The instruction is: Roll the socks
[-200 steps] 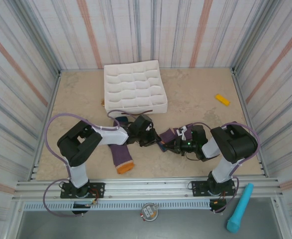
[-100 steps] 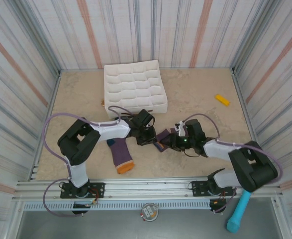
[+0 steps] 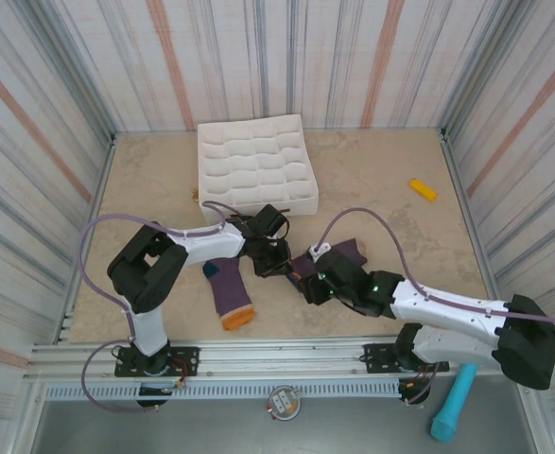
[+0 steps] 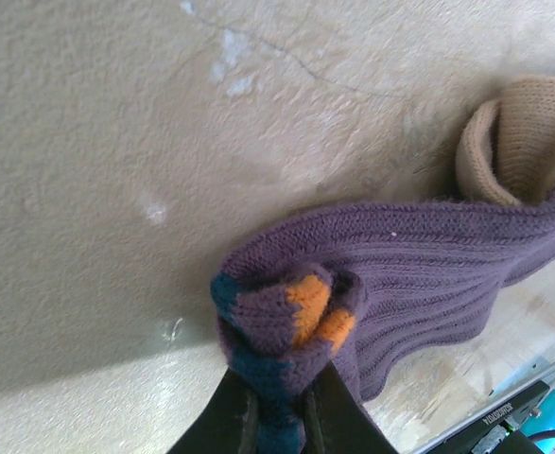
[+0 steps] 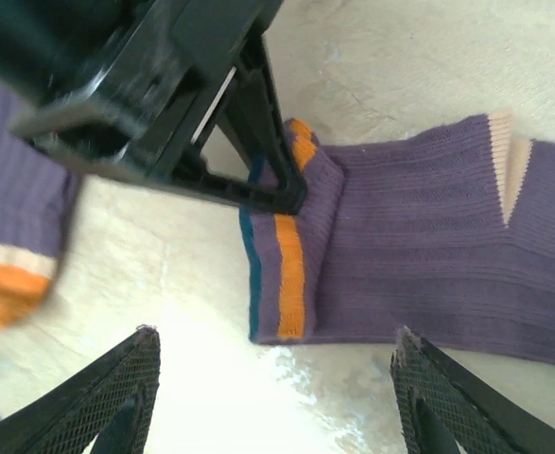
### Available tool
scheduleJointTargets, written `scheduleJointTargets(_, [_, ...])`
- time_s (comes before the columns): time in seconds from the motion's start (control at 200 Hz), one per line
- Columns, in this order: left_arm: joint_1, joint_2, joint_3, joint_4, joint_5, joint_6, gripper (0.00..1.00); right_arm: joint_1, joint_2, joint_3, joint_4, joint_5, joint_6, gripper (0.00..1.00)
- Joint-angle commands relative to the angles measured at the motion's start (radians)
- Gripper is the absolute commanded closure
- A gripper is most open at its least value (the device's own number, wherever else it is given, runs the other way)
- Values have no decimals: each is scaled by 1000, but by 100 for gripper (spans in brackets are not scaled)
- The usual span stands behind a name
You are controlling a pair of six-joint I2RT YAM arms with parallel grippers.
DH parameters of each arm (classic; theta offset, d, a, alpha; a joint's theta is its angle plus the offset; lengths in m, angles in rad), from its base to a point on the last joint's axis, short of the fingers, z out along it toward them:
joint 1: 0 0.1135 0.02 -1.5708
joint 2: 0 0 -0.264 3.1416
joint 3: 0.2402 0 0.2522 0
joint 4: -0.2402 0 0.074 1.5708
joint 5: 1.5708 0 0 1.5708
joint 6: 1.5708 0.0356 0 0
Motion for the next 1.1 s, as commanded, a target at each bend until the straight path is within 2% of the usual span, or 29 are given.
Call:
scheduleJointTargets(0.0, [8,7,7,-94,12,10,100,126,52,26,-42,336,-98,33])
scheduleJointTargets(0.255, [17,15,6,-83,25,3,100,333,294,100,-3,622,-154,33])
scheduleJointTargets(0.386, [19,21,2,-77,33,4,100,374,417,153,-3,709,-163,35])
scheduleJointTargets(0.751, [20,26,-27,-32,51,-4,100,379,562,175,3,734,-109,40])
scheduleJointTargets(0.932, [20,22,-37,-17,57,-10,100,377,602,186,3,715,-77,46])
scheduleJointTargets(1.097, [21,28,-36,-2,70,-19,100,350,624,184,-1,688,-35,62])
